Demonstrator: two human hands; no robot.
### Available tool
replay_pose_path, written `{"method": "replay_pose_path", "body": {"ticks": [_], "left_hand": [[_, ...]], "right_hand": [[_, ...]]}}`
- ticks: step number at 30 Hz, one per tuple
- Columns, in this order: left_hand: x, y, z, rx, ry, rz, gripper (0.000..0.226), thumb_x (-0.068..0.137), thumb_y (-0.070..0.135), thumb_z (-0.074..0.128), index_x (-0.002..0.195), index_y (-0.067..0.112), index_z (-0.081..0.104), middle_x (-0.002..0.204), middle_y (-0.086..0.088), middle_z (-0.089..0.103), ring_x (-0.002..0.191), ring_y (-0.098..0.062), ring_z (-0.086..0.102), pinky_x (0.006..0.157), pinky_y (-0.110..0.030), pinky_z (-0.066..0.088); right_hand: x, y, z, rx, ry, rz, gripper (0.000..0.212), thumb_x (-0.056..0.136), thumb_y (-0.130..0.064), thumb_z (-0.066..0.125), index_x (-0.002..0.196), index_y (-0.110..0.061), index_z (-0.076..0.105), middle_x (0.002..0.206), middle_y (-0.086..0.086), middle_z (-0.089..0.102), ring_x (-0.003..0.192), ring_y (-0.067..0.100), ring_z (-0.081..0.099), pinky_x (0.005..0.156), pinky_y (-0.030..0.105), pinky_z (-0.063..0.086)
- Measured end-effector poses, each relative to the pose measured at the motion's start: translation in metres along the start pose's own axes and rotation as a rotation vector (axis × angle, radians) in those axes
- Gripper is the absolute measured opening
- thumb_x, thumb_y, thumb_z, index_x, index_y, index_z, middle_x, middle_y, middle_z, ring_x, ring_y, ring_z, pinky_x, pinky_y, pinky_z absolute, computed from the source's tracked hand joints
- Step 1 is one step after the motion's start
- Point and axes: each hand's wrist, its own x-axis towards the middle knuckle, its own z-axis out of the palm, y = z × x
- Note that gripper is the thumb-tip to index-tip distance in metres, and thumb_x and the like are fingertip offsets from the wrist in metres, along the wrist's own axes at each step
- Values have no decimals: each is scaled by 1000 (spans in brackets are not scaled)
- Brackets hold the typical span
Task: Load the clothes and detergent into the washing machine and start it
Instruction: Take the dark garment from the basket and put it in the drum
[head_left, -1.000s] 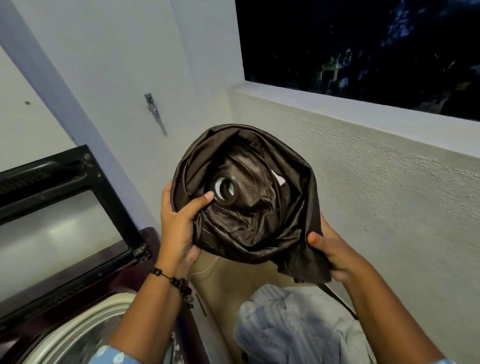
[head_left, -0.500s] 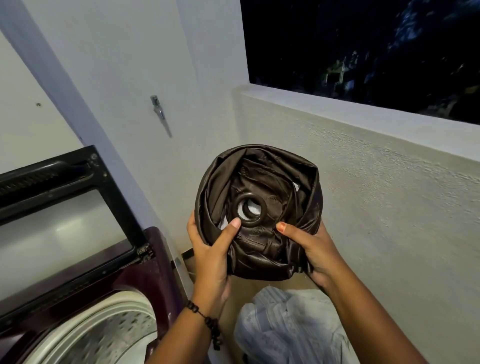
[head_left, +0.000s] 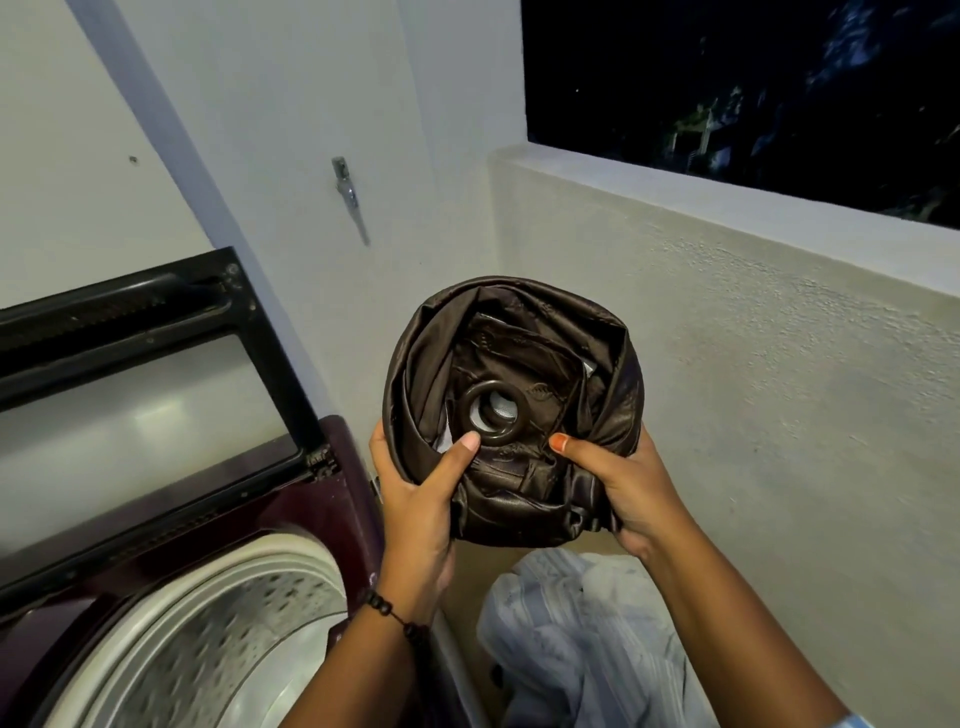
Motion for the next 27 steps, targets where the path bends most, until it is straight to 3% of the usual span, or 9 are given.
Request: {"method": "replay_pose_path", "body": {"ticks": [4, 7, 12, 19, 24, 27], "left_hand": [[-2, 6, -28, -3, 53, -14, 71, 77, -3, 72, 137, 23, 44, 125, 0, 66, 114, -19, 64, 91, -39, 55], [-7, 11, -53, 0, 92, -22, 69, 78, -3, 71, 135, 25, 46, 119, 5, 69, 110, -17, 66, 89, -38, 56], [-32, 19, -97, 3, 180, -57, 64, 79, 0, 73, 132, 27, 48, 118, 3, 69, 110, -21, 66, 93, -47, 53], [-51, 34, -182, 3, 314, -99, 62, 80, -1, 71, 131, 28, 50, 122, 2, 67, 110, -23, 66, 90, -46, 55], [-62, 37, -244, -5, 425, -186, 59, 79, 0, 72, 129, 23, 51, 119, -4, 69, 104, -26, 68, 87, -48, 56], [-66, 33, -282, -23, 503, -273, 60, 76, 2, 75, 128, 22, 52, 116, -7, 70, 100, -29, 70, 86, -50, 56]], "right_hand": [[-9, 11, 23, -18, -15, 27, 55, 74, 5, 75, 123, -16, 60, 108, 7, 73, 100, 26, 70, 84, 42, 58], [-18, 22, 42, -21, -34, 59, 55, 74, 7, 74, 122, -14, 60, 106, 9, 73, 98, 26, 71, 80, 41, 58], [-43, 43, 71, -60, -95, 106, 52, 74, 8, 73, 119, -14, 61, 106, 10, 73, 99, 29, 70, 86, 47, 56], [-70, 94, 132, -122, -203, 205, 53, 76, 8, 72, 121, -16, 60, 106, 5, 74, 99, 24, 70, 87, 44, 56], [-86, 138, 170, -188, -267, 311, 44, 76, 4, 73, 112, -21, 64, 101, 3, 75, 96, 21, 71, 84, 37, 57], [-96, 170, 190, -211, -285, 403, 48, 75, 3, 74, 115, -21, 63, 103, 5, 75, 98, 25, 70, 89, 46, 55]]}}
